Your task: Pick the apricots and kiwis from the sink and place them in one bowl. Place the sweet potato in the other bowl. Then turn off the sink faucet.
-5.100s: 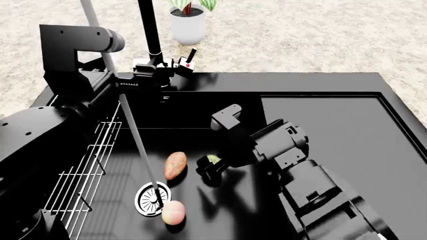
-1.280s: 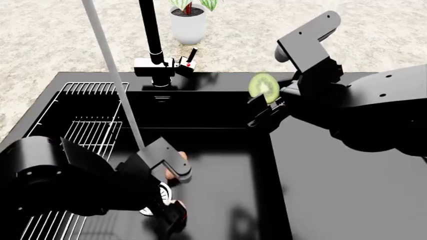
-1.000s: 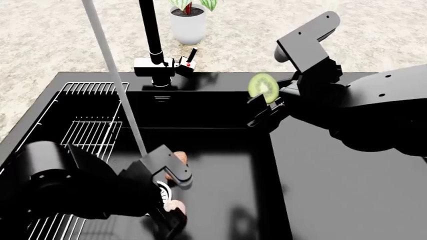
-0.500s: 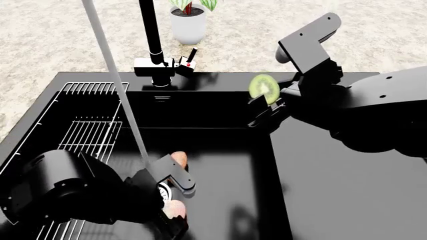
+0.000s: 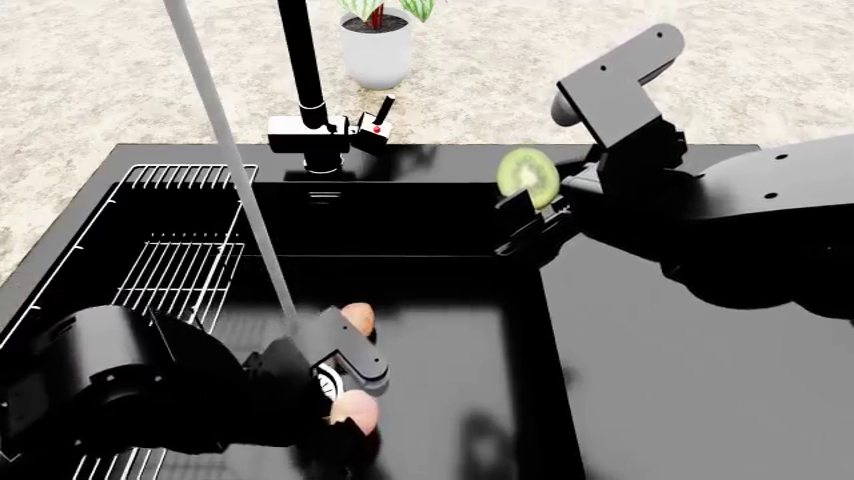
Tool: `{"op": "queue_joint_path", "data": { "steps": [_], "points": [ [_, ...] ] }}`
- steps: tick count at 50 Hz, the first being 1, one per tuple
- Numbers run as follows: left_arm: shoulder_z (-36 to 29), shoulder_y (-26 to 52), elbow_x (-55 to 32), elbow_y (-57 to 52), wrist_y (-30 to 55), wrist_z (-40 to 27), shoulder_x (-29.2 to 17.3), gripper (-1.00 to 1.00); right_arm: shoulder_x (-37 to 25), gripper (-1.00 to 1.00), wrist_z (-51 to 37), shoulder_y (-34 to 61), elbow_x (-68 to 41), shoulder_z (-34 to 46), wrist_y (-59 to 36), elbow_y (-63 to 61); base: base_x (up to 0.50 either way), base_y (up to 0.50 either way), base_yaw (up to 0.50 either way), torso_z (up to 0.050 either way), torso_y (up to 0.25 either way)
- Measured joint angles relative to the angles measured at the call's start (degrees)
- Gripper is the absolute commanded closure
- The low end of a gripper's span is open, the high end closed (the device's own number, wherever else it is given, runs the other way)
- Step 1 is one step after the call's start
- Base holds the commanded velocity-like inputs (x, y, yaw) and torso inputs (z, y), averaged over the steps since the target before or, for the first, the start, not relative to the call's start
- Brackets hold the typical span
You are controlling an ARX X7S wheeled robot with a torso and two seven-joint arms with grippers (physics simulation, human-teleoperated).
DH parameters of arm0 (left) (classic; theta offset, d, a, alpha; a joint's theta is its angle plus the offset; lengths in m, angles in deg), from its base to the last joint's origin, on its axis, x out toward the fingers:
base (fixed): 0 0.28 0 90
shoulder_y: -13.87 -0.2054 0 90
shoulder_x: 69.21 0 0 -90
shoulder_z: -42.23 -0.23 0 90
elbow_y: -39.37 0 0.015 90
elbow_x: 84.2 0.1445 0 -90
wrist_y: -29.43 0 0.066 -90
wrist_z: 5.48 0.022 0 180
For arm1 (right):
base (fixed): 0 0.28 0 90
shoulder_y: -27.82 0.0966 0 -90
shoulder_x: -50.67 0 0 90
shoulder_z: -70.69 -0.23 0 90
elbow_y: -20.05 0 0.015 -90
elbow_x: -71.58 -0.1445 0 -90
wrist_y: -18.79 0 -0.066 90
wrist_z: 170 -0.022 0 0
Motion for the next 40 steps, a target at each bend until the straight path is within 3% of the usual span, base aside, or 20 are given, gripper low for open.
{"op": "queue_joint_path", "data": {
  "steps": [19, 40],
  "points": [
    [11.7, 3.2, -15.2, -10.8, -3.2, -10.7, -4.8, 1.00, -1.8, 1.00, -4.8, 1.0, -4.4, -1.9, -0.1, -5.5, 0.00, 0.00, 0.00, 0.000, 0.000],
    [23.4, 10.4, -31.9, -18.6, -11.6, -23.9, -9.2, 1.00, -3.3, 1.00, -24.9, 7.9, -23.2, -2.4, 0.0, -15.9, 0.00, 0.00, 0.00, 0.000, 0.000]
  ]
}}
